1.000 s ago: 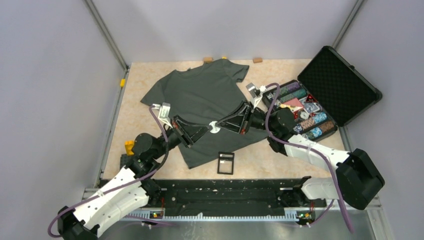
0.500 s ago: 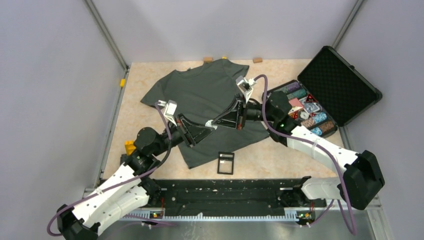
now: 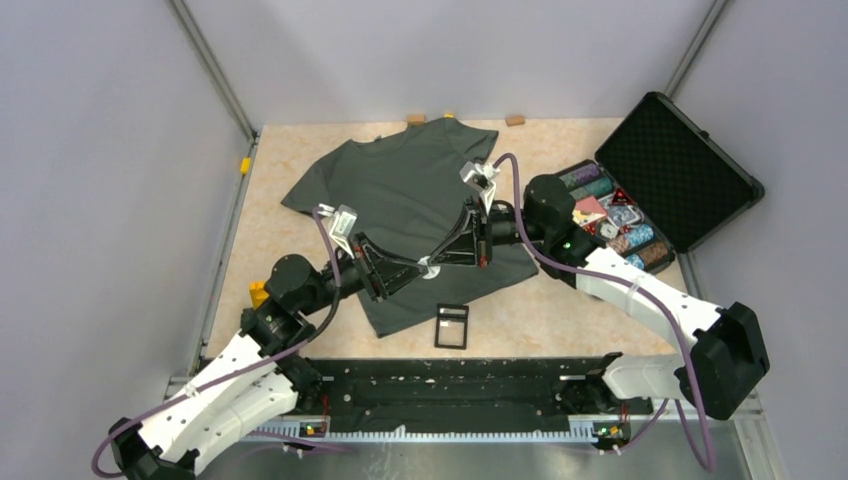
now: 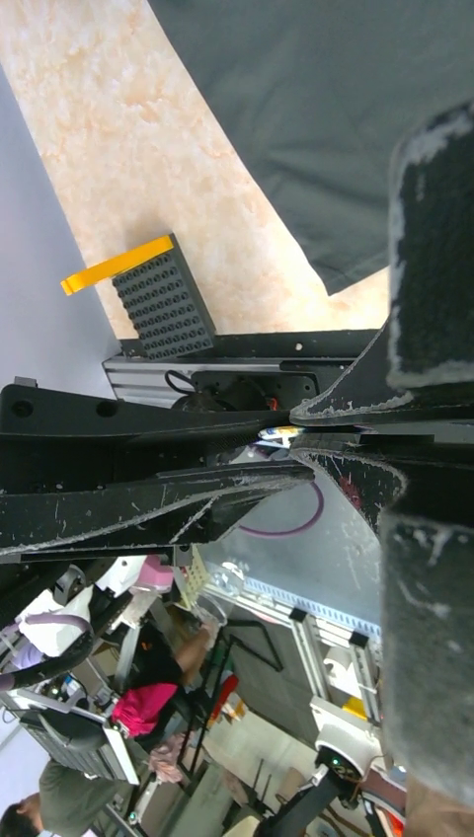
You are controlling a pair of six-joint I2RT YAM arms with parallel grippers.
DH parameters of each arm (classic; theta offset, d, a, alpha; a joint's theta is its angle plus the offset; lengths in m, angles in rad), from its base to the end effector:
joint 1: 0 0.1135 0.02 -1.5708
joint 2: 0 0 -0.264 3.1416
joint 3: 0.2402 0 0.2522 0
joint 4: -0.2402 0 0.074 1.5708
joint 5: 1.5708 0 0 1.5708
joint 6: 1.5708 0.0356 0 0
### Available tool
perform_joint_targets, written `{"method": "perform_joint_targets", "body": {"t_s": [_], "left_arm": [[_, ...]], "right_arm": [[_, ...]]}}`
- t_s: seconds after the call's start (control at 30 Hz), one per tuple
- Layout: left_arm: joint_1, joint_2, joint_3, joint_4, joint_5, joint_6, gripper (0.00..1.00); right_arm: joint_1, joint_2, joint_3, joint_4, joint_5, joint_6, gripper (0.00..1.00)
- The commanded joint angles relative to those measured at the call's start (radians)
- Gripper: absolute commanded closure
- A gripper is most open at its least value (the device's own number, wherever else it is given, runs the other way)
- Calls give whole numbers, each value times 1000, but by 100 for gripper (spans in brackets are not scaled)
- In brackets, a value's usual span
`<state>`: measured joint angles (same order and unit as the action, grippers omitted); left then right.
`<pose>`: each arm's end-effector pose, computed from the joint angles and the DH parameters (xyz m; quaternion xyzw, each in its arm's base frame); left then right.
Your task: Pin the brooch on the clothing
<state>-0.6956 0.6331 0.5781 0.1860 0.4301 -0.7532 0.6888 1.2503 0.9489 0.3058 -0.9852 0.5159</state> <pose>0.1137 -0.1143 0.3300 0.1418 0.6485 -0.5921 0.4569 0.1990 0.2023 0.3490 -0.3876 0.5904 0.6287 0.3255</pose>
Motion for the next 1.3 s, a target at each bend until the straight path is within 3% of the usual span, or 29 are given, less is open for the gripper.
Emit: {"method": "perform_joint_targets", "body": {"t_s": [0.0,0.4,0.43,0.5,0.63,0.77,0.83,1.0,1.27], "left_arm": [[-4,19,35,28,50,13,75],[-4,51,21,35,74,12,84],[-4,52,17,39,74,9,85],[-4,50,12,52,79,3,100],[-4,50,4,55,74,2,100],[-4,38,-8,73,55,1,100],[-4,35,-10,78,50,2,100],[-4,27,-25,99,31,-18,100],[-4,35,-22,109,35,-21,100]], "right_arm": [[-13,-8,55,-15,-30,-39,100],[-27,-23,42,-45,-25,-62,100],[-28,-24,42,-50,-27,-65,100],[-28,-28,41,-58,-27,-69,100],[-29,-34,40,-61,-24,-70,100],[-29,-44,20,-23,-37,-43,68],[-29,-46,7,0,-54,-25,62],[-29,-46,-20,40,-73,2,62],[-29,-36,-33,58,-73,9,79]]}}
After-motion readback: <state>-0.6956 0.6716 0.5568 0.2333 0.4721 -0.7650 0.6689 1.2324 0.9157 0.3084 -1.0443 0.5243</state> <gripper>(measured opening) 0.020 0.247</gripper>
